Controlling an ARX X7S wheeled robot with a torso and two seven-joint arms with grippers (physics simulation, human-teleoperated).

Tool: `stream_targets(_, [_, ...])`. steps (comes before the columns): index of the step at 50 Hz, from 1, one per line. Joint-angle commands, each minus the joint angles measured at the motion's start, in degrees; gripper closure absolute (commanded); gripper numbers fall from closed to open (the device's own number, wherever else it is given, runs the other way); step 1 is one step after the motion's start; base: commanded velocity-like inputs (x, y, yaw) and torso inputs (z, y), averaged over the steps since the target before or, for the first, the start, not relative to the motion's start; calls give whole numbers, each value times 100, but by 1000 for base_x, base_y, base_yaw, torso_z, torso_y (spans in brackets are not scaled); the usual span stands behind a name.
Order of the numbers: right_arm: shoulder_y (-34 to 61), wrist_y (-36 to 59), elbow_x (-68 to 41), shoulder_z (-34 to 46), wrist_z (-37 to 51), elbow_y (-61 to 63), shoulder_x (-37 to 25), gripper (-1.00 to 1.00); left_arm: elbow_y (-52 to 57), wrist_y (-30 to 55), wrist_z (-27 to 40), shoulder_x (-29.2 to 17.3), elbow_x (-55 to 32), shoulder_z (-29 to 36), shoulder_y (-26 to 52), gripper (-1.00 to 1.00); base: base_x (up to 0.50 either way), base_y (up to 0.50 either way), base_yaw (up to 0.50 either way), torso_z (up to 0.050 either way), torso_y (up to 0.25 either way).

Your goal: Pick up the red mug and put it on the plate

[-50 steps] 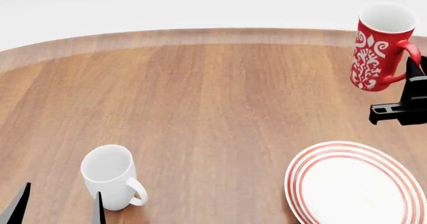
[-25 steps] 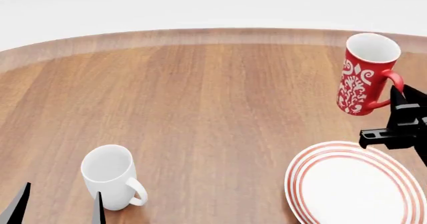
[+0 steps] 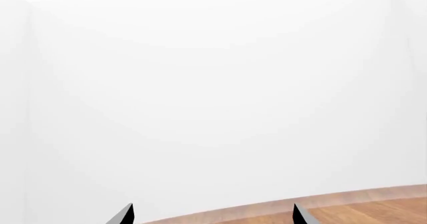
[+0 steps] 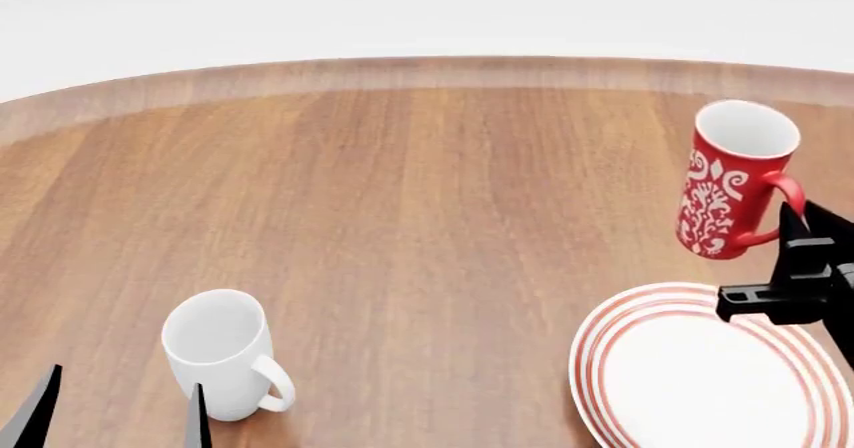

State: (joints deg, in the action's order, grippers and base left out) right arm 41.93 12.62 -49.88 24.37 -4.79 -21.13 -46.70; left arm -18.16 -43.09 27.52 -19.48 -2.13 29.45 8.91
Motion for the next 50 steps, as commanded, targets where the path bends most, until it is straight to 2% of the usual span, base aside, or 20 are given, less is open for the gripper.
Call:
stream_targets(1, [-63,-112,114,-34,-12,-120,25,100,-8,-16,8,-4,1,10,5,-100,0,0,0,0,0])
stream_targets(50, [-323,-316,255,-73,85,-222,-11,100,-64,-125,63,-22,97,45,39,-100,0,0,0,0,0])
